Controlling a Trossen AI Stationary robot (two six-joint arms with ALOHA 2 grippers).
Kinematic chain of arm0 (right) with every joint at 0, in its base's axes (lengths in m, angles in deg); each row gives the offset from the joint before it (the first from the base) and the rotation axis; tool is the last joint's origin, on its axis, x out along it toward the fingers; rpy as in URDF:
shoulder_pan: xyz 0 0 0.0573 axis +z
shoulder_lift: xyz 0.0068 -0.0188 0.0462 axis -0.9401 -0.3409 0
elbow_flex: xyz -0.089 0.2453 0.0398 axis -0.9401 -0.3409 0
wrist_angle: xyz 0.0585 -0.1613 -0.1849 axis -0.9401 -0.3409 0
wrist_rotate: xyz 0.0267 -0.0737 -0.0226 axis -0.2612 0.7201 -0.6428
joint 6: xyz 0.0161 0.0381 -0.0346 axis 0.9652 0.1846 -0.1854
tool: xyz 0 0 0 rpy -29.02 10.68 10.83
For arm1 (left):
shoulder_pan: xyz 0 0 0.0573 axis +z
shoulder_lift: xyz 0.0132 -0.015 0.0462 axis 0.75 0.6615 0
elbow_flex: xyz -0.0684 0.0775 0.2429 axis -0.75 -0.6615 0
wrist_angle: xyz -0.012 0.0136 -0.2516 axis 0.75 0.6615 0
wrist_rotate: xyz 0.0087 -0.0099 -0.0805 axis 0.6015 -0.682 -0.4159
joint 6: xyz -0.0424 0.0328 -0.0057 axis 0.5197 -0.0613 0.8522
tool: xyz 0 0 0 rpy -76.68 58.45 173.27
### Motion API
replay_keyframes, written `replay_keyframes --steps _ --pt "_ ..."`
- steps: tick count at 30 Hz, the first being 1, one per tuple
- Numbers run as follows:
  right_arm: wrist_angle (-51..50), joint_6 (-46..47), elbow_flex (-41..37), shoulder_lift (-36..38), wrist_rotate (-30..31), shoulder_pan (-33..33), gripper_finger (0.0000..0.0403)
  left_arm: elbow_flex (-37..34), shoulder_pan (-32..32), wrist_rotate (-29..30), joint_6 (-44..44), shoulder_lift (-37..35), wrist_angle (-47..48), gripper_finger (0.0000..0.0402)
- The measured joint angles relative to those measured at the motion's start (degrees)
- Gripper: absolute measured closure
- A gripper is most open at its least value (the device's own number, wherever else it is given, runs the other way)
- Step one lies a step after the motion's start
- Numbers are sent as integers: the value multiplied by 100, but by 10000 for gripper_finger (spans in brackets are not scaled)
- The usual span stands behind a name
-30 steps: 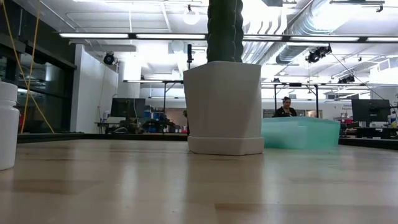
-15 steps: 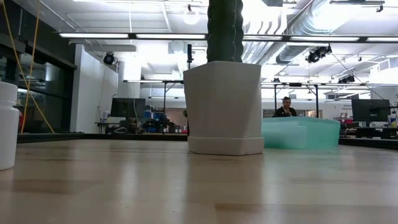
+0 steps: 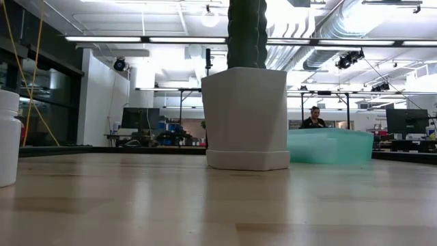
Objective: Pick and place pill bottles into a basket
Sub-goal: Put the white medicine bottle into the blue bin
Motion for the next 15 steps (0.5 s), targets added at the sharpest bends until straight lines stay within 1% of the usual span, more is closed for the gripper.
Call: replay_keyframes --steps 4,6,11,15 --pt "-121 -129 0 115 -1 -43 227 2 2 149 -21 -160 59 103" --pt "-289 -127 0 180 18 -87 223 2 2 240 -94 -252 267 107" --pt "-1061 -112 -2 403 31 -311 235 2 2 568 -237 -576 1057 119" --pt "-1695 -109 -4 635 71 -518 235 2 2 773 -249 -785 1668 126"
